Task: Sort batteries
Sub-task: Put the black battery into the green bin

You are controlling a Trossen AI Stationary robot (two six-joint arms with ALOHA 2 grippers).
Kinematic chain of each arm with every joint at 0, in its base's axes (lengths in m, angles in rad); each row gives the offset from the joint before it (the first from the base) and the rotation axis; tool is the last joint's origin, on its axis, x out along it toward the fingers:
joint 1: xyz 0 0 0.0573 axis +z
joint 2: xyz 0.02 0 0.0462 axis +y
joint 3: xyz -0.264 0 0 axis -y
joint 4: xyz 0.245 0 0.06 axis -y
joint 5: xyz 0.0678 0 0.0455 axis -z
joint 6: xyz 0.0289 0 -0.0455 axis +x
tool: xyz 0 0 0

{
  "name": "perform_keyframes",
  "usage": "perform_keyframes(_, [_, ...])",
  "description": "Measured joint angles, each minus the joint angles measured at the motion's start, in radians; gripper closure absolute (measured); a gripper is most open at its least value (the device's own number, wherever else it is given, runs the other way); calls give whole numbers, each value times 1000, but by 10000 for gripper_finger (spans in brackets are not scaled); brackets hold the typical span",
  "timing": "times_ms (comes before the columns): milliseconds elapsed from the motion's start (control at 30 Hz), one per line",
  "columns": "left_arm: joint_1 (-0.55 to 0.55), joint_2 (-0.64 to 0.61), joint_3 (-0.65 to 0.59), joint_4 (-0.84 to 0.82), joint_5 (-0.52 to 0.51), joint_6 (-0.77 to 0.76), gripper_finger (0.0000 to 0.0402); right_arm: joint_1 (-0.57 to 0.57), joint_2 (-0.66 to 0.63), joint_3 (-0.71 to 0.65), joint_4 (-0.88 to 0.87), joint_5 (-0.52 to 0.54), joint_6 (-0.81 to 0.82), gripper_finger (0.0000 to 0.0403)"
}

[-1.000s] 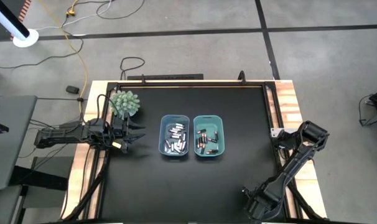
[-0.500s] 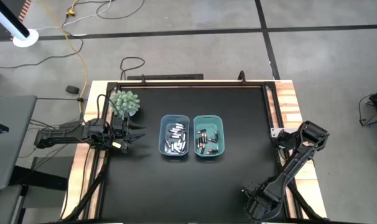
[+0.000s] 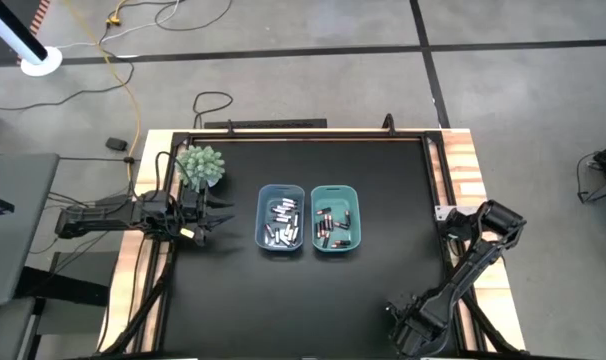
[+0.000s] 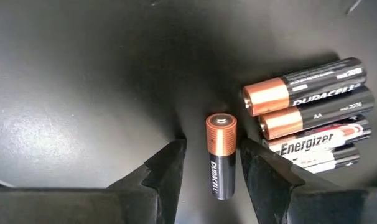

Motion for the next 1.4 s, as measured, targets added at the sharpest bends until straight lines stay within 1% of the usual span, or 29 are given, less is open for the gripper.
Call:
perform_keyframes(100, [0, 0, 0, 1, 0, 0, 244, 0, 1, 0, 2, 0, 11, 226])
perform_keyframes(200, [0, 0, 0, 1, 0, 0, 244, 0, 1, 0, 7, 0, 21, 241])
perform_keyframes(300, [0, 0, 0, 1, 0, 0, 244, 0, 2, 0, 17, 0, 22, 271])
perform_keyframes(500, [0, 0, 0, 1, 0, 0, 244, 0, 2, 2, 27, 0, 22, 349])
perform_keyframes(600, [0, 0, 0, 1, 0, 0, 244, -2, 1, 2, 35, 0, 22, 375])
perform_keyframes(700, [0, 0, 0, 1, 0, 0, 244, -9, 1, 2, 45, -4, 22, 381])
perform_keyframes(867, [0, 0, 0, 1, 0, 0, 244, -20, 5, 32, 17, 9, 18, 369])
perform_keyframes(967, [0, 0, 0, 2, 0, 0, 244, -25, -10, 56, -16, 90, 10, 369])
perform_keyframes(1167, [0, 0, 0, 2, -1, 0, 244, -50, -85, 94, -92, 242, 60, 368])
perform_keyframes(1267, [0, 0, 0, 2, -1, 0, 244, -65, -141, 113, -124, 353, 75, 366])
perform_keyframes(1400, [0, 0, 0, 2, -1, 0, 244, -96, -220, 129, -145, 550, 72, 366])
